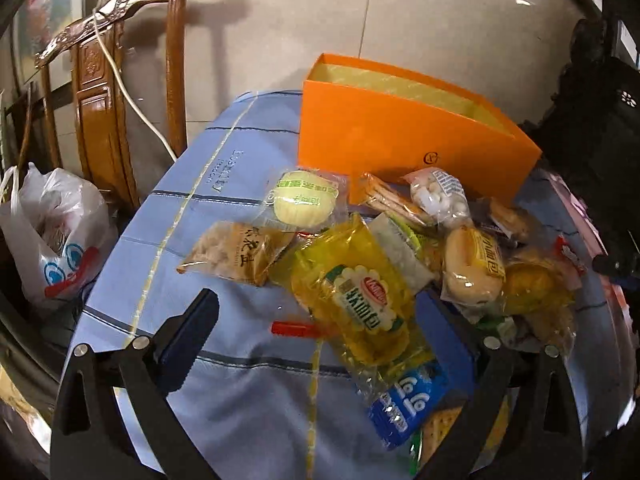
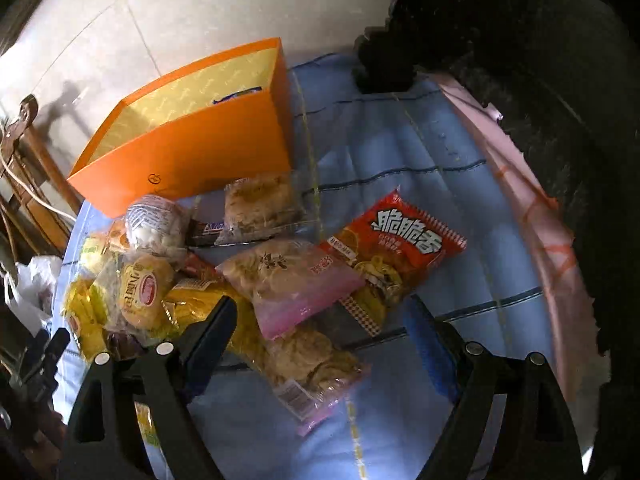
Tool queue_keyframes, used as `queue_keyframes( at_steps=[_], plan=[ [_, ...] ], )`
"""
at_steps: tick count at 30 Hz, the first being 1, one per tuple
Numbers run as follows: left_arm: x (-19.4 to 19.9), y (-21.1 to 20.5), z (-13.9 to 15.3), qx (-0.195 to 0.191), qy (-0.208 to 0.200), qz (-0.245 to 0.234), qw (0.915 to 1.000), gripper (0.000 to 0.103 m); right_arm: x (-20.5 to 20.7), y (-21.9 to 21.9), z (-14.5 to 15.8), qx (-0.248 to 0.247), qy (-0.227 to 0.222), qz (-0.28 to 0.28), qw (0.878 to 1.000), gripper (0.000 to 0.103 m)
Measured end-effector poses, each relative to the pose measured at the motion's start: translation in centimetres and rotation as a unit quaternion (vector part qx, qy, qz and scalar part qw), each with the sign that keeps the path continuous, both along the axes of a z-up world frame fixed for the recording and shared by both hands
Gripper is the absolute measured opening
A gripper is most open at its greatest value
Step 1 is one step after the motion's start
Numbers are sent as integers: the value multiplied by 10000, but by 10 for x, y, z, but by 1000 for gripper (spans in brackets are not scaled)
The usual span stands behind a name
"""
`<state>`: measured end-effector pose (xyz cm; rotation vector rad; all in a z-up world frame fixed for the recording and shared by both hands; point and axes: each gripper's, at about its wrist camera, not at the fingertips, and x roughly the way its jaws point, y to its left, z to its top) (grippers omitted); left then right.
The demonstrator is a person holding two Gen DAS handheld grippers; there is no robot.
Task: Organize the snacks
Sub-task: 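Drop pink biscuit bag with right tool while left tool drops yellow bread bag into box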
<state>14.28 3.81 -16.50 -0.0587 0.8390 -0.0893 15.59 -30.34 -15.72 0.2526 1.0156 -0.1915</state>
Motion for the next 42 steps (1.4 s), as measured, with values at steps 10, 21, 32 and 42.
queue_keyframes(
  at_steps=[10,21,32,42],
  plan=[
    [19,-33,-41,485,159,-174,9985,65,55,24,-47,-599,492,278,9966,82],
    [8,2,-44,-577,291,-105,9979,37,32,28,-40,-694,516,1135,9898,24],
    [-10,10,15,-948,-362,-438,9939,37,-2,20,32,-38,-482,1059,9932,24],
    [49,-16,98,-992,-852,-586,9897,37,48,30,126,-26,-1352,1297,9823,24]
  ],
)
